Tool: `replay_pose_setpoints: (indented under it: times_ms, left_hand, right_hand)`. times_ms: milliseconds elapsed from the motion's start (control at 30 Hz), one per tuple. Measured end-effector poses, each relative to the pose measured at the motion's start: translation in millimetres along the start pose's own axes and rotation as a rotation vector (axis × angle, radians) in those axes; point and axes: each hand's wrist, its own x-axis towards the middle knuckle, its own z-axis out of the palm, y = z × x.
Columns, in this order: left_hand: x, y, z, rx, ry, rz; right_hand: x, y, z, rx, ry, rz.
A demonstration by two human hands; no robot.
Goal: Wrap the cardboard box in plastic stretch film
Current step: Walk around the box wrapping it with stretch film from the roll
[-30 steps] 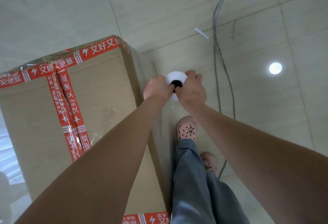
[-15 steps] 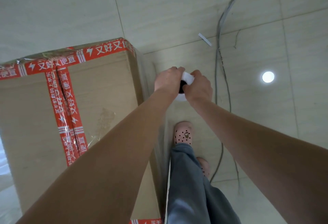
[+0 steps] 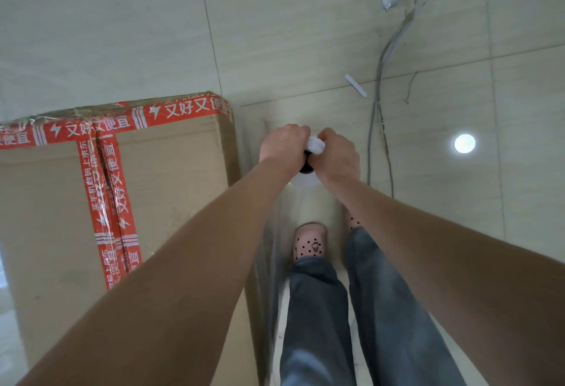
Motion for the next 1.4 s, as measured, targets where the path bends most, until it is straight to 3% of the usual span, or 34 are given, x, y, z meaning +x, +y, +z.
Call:
replay_pose_setpoints:
  times_ms: [133, 233, 300, 400, 500, 767, 867, 1033, 1300, 1400]
  left_hand:
    - [0, -7, -5, -0.184, 0.057, -0.157]
    - [0, -13, -10, -0.345, 0.085, -0.297]
    - [1, -18, -13, -0.406, 0.091, -0.372]
    - [3, -22, -17, -0.425, 0.1, -0.434]
    - [7, -22, -23, -0.366, 0.103, -0.424]
    - [28, -18, -45, -0.061, 0.232, -0.056]
    - [36, -16, -48, -0.129, 0.282, -0.118]
    - [42, -10, -64, -0.192, 0.239, -0.241]
    - [36, -21, -58, -0.381, 0.206, -0.521]
    - [39, -16, -63, -0.331, 0.221, -0.493]
  right_hand:
    - [10, -18, -12, -0.154, -0.007, -0.196]
    - [9, -27, -13, -0.137, 0.01, -0.276]
    - [8, -29, -11, -0.055, 0.029, -0.184]
    - [11, -27, -6, 0.193, -0.064, 0.1]
    - [17, -29, -5, 0.34, -0.056, 0.141]
    - [45, -57, -31, -0.024, 0.021, -0.181]
    - [55, -59, -38, -0.076, 0.099, -0.243]
    - [62, -55, -45, -0.044, 0.026, -0.098]
    - [74, -81, -48, -0.343, -0.021, -0.525]
    - [73, -76, -51, -0.321, 0.027, -0.358]
